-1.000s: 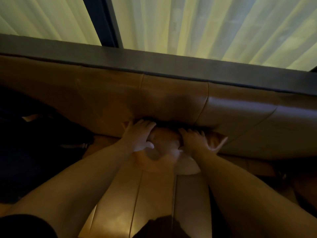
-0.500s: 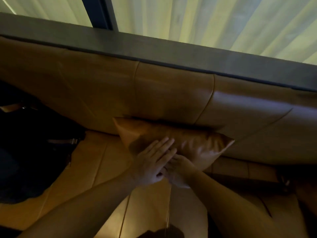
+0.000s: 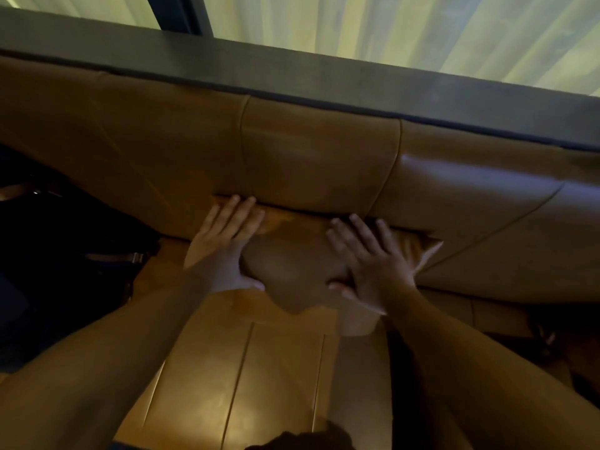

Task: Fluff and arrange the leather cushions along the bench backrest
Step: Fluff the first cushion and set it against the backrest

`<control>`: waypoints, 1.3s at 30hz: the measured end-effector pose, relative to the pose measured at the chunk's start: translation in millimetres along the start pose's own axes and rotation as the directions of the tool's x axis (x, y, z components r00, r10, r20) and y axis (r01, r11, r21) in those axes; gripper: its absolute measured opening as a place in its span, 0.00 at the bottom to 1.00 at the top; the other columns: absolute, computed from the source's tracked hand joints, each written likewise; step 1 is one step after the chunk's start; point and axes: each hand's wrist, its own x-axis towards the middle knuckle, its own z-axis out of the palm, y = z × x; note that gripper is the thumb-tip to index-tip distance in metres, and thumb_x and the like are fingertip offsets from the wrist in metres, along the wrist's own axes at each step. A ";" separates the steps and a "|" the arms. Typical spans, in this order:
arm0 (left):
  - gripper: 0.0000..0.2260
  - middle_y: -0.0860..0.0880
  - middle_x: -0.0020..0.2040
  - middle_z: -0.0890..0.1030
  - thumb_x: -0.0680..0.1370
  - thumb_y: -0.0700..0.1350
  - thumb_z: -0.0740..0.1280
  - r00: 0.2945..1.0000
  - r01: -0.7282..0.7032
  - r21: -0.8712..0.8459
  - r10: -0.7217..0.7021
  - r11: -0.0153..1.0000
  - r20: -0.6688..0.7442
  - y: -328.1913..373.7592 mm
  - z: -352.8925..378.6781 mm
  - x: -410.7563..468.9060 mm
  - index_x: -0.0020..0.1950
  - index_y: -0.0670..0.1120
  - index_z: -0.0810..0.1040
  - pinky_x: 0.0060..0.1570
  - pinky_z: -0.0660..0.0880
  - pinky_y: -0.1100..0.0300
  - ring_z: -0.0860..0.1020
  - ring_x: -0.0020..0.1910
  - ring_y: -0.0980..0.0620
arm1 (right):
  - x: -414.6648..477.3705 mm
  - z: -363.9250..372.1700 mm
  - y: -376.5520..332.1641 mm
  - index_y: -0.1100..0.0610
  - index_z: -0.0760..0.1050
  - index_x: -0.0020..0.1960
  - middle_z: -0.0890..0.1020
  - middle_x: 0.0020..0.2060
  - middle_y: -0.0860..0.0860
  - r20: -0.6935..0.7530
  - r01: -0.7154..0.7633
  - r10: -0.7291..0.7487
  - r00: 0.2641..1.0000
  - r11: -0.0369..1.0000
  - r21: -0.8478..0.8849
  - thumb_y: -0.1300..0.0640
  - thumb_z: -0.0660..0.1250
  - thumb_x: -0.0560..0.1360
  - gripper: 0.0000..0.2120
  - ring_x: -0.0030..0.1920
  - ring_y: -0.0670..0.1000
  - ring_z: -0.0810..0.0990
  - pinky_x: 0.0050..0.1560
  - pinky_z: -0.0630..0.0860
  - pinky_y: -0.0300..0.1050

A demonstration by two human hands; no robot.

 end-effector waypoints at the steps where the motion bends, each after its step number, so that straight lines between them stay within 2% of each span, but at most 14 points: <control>1: 0.65 0.46 0.86 0.45 0.60 0.81 0.68 0.994 0.105 0.005 -0.105 0.994 -0.025 -0.2 0.2 -4.5 0.86 0.50 0.44 0.81 0.46 0.40 0.43 0.85 0.44 | -7.3 -1.4 8.4 0.55 0.50 0.84 0.50 0.84 0.52 0.004 -0.056 0.056 0.998 0.998 -0.015 0.27 0.57 0.74 0.48 0.83 0.54 0.47 0.80 0.40 0.64; 4: 0.60 0.40 0.86 0.46 0.68 0.78 0.63 0.965 0.232 -0.098 -0.242 0.968 -0.102 28.0 -4.8 -10.7 0.85 0.41 0.46 0.82 0.43 0.42 0.43 0.85 0.40 | -15.4 -10.2 10.9 0.59 0.51 0.84 0.51 0.84 0.56 0.053 -0.104 0.108 0.993 0.992 -0.074 0.27 0.51 0.77 0.47 0.83 0.57 0.48 0.79 0.40 0.70; 8: 0.57 0.41 0.85 0.53 0.68 0.75 0.68 0.969 -0.051 -0.093 0.027 0.994 -0.244 82.9 -12.7 7.8 0.84 0.41 0.55 0.82 0.46 0.45 0.49 0.85 0.41 | -4.6 -12.9 -17.4 0.59 0.48 0.84 0.51 0.84 0.57 0.016 -0.012 0.012 1.000 1.000 -0.014 0.28 0.57 0.75 0.50 0.82 0.66 0.51 0.76 0.42 0.76; 11: 0.57 0.41 0.86 0.51 0.69 0.76 0.67 0.966 -0.204 -0.035 0.196 0.978 -0.167 93.7 -4.1 22.6 0.85 0.42 0.52 0.82 0.49 0.44 0.47 0.85 0.42 | -6.1 -2.9 -23.0 0.59 0.48 0.84 0.50 0.84 0.55 -0.020 0.022 -0.022 1.000 1.000 0.017 0.29 0.60 0.76 0.50 0.83 0.60 0.50 0.80 0.44 0.67; 15: 0.53 0.42 0.86 0.50 0.71 0.76 0.63 0.953 -0.293 0.133 0.300 0.947 -0.033 51.5 2.9 32.4 0.85 0.46 0.51 0.81 0.48 0.42 0.49 0.85 0.41 | -15.4 0.9 -1.1 0.57 0.51 0.84 0.56 0.83 0.56 0.018 -0.096 0.095 0.995 0.991 0.090 0.28 0.54 0.78 0.46 0.82 0.58 0.54 0.80 0.48 0.58; 19: 0.40 0.47 0.86 0.55 0.80 0.70 0.54 0.987 -0.141 0.186 0.153 0.972 -0.054 4.2 -7.3 8.3 0.86 0.51 0.47 0.79 0.54 0.38 0.56 0.83 0.40 | -34.2 2.5 14.0 0.55 0.48 0.85 0.53 0.84 0.55 0.045 -0.134 0.130 0.990 0.988 0.074 0.29 0.48 0.80 0.42 0.83 0.59 0.53 0.80 0.46 0.58; 22: 0.35 0.44 0.84 0.60 0.84 0.65 0.48 0.982 0.133 0.089 -0.120 0.987 -0.143 7.4 -9.1 -8.8 0.85 0.46 0.52 0.79 0.55 0.38 0.59 0.82 0.37 | -45.5 -4.6 13.6 0.57 0.48 0.84 0.53 0.83 0.56 0.063 -0.251 0.246 0.967 0.963 0.095 0.29 0.50 0.80 0.44 0.83 0.59 0.52 0.81 0.44 0.58; 24: 0.36 0.41 0.83 0.61 0.83 0.64 0.51 0.960 0.221 -0.026 -0.222 0.975 -0.171 30.2 -12.0 -8.1 0.84 0.43 0.53 0.78 0.55 0.39 0.59 0.82 0.38 | -50.9 -7.6 13.6 0.59 0.51 0.84 0.58 0.82 0.59 0.063 -0.297 0.291 0.955 0.948 0.115 0.28 0.51 0.80 0.45 0.82 0.61 0.56 0.81 0.45 0.57; 26: 0.41 0.41 0.82 0.62 0.80 0.68 0.56 0.975 0.166 -0.084 -0.176 0.983 -0.138 55.2 -15.0 -2.5 0.84 0.43 0.53 0.74 0.58 0.39 0.61 0.81 0.39 | -54.5 -9.1 18.3 0.60 0.57 0.82 0.68 0.78 0.61 0.054 -0.349 0.345 0.937 0.928 0.128 0.27 0.51 0.78 0.46 0.77 0.64 0.65 0.78 0.51 0.58; 28: 0.49 0.44 0.83 0.60 0.74 0.75 0.58 0.992 0.130 -0.040 -0.130 0.991 -0.001 71.7 -18.9 7.1 0.85 0.48 0.50 0.72 0.59 0.36 0.59 0.81 0.40 | -56.3 -15.1 29.6 0.60 0.64 0.79 0.74 0.71 0.61 0.084 -0.397 0.389 0.917 0.911 0.110 0.22 0.51 0.74 0.49 0.70 0.65 0.71 0.73 0.61 0.60; 30: 0.56 0.47 0.84 0.57 0.68 0.79 0.63 0.968 0.204 0.021 -0.205 0.979 0.145 76.8 -23.4 19.0 0.85 0.50 0.46 0.72 0.58 0.35 0.56 0.81 0.41 | -56.1 -22.8 45.7 0.59 0.67 0.76 0.76 0.67 0.59 0.152 -0.414 0.399 0.904 0.907 0.083 0.19 0.50 0.71 0.52 0.65 0.63 0.73 0.66 0.69 0.59; 32: 0.58 0.46 0.81 0.58 0.64 0.78 0.69 0.937 0.263 0.092 -0.277 0.960 0.213 71.3 -32.4 30.0 0.84 0.51 0.49 0.71 0.57 0.35 0.57 0.79 0.41 | -54.0 -29.5 61.3 0.58 0.68 0.73 0.76 0.65 0.57 0.217 -0.391 0.366 0.905 0.917 0.083 0.19 0.50 0.70 0.50 0.64 0.61 0.74 0.64 0.72 0.56; 35: 0.55 0.45 0.76 0.61 0.63 0.75 0.74 0.913 0.253 0.245 -0.315 0.936 0.261 53.9 -54.2 36.1 0.81 0.52 0.56 0.72 0.56 0.33 0.60 0.76 0.40 | -52.6 -37.8 73.5 0.57 0.70 0.69 0.77 0.64 0.56 0.235 -0.346 0.306 0.923 0.925 0.158 0.23 0.54 0.73 0.42 0.64 0.60 0.75 0.60 0.74 0.55; 39: 0.38 0.45 0.74 0.66 0.73 0.63 0.74 0.893 0.164 0.426 -0.318 0.890 0.320 48.7 -81.1 40.7 0.78 0.50 0.65 0.72 0.58 0.34 0.63 0.75 0.41 | -51.9 -44.0 72.2 0.57 0.73 0.65 0.79 0.63 0.56 0.198 -0.306 0.269 0.943 0.932 0.193 0.31 0.58 0.78 0.32 0.65 0.60 0.75 0.64 0.71 0.56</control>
